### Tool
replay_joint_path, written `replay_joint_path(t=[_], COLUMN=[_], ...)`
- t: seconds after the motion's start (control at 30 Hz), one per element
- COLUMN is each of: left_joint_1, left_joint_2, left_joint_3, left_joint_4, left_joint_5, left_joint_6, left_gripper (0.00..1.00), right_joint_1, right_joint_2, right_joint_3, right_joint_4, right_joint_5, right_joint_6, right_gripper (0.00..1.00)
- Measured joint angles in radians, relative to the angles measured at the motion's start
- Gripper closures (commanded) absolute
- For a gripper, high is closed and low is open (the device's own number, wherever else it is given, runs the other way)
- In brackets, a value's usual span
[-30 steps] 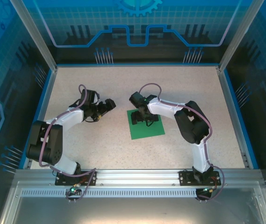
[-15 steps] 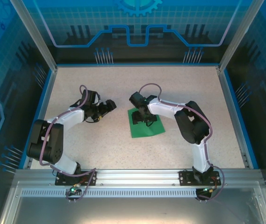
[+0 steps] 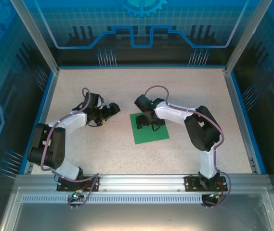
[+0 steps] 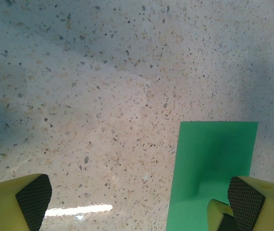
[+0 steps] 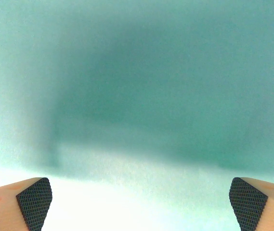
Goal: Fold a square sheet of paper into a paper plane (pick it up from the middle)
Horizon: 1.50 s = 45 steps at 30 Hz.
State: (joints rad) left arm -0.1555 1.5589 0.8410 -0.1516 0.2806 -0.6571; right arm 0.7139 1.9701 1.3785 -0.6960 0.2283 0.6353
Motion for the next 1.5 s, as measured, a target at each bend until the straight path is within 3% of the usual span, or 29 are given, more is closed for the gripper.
replay_joint_path(t=[0.4,0.8,1.0,1.13,1.23,1.5], left_joint_1=[-0.001,-0.001,-0.001,-0.001,-0.001,-0.003], left_joint_2=[0.0,0.0,0.0,0.0,0.0,-0.016], left_joint_3=[0.0,0.0,-0.002,-0.02,-0.044,-0.11], left_joint_4=[0.002,0.003,0.005,0.023,0.047,0.16], left_joint_5=[0.005,0.006,0.01,0.032,0.064,0.18], left_joint_6=[-0.004,-0.024,-0.026,-0.038,-0.061,-0.134], left_gripper=[0.02,0.02,0.02,0.07,0.12,0.19], right_joint_1=[0.026,0.026,0.026,0.025,0.018,-0.044], right_joint_2=[0.013,0.012,0.005,-0.023,-0.069,-0.223], right_joint_3=[-0.037,-0.044,-0.047,-0.074,-0.113,-0.217], right_joint_4=[-0.012,-0.002,0.024,0.088,0.161,0.377], right_joint_5=[-0.039,-0.034,-0.06,-0.139,-0.249,-0.539], right_joint_6=[0.046,0.064,0.051,0.034,0.036,0.071], right_gripper=[0.06,0.28,0.48,0.63,0.69,0.71])
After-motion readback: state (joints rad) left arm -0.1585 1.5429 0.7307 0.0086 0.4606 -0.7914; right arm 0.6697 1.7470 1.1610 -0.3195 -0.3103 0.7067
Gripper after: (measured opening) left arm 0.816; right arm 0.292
